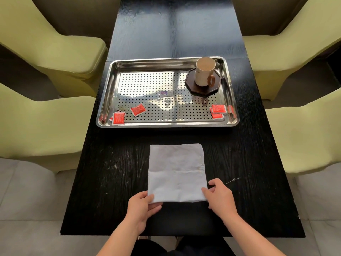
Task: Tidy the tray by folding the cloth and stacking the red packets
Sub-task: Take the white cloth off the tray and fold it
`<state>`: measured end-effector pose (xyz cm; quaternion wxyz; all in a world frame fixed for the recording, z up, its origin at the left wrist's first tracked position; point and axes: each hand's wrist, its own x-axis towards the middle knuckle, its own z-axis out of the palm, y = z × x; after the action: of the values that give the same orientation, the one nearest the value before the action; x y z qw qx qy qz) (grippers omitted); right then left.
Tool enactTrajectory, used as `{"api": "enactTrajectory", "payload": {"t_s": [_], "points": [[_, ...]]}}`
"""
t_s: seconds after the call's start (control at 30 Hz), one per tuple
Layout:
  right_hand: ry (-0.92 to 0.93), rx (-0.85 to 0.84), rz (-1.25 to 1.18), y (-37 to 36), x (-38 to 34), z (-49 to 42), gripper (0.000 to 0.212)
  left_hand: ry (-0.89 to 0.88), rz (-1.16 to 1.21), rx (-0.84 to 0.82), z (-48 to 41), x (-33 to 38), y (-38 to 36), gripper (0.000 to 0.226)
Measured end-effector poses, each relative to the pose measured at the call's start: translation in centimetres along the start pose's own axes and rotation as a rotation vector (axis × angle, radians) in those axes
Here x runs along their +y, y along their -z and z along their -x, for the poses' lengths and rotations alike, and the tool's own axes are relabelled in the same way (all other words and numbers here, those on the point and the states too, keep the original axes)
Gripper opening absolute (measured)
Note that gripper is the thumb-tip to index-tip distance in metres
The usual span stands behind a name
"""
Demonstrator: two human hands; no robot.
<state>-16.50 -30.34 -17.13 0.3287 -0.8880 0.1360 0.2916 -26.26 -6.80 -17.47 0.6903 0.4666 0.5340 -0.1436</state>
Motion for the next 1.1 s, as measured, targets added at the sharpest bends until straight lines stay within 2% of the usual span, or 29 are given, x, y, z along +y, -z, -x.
{"api": "enactTrajectory", "payload": {"t_s": [0.2,0.4,0.47,0.53,0.67,0.77,0.83,0.9,1.0,1.1], "points": [[-0.073,-0.121,-0.253,-2.3,-0.9,1.4,0.028,-0.021,0.014,0.048,0.6,1.2,1.8,0.020],[-0.044,-0.201,-0.300,-4.6,-2.0,4.1,0.037,-0.035,-0.129,0.135,1.2,1.1,5.8,0.022],[-0.068,-0.198,-0.311,-5.2,-2.4,5.1,0.045,-0.020,-0.185,0.161,1.6,1.3,6.8,0.028],[-0.104,-0.181,-0.332,-5.6,-2.5,6.2,0.050,-0.039,-0.250,0.157,2.0,1.5,7.7,0.045],[-0.162,-0.150,-0.472,-6.2,-1.9,7.9,0.016,-0.097,-0.366,0.038,2.8,1.8,9.0,0.027],[-0.223,-0.134,-0.586,-6.0,-1.5,8.6,0.007,-0.091,-0.352,-0.015,3.3,2.3,9.4,0.028],[-0.261,-0.109,-0.754,-5.7,-1.5,8.5,0.013,-0.068,-0.298,-0.003,3.1,2.9,9.4,0.037],[-0.258,-0.128,-0.884,-5.2,-1.4,8.3,0.030,-0.098,-0.270,-0.017,2.7,3.1,9.6,0.047],[-0.100,-0.208,-0.779,-4.4,-1.6,7.9,0.053,-0.252,-0.383,-0.101,1.9,3.0,10.2,0.054],[0.070,-0.147,-0.490,-4.0,-2.1,7.1,0.042,-0.375,-0.545,-0.060,0.7,3.2,10.0,0.044]]}}
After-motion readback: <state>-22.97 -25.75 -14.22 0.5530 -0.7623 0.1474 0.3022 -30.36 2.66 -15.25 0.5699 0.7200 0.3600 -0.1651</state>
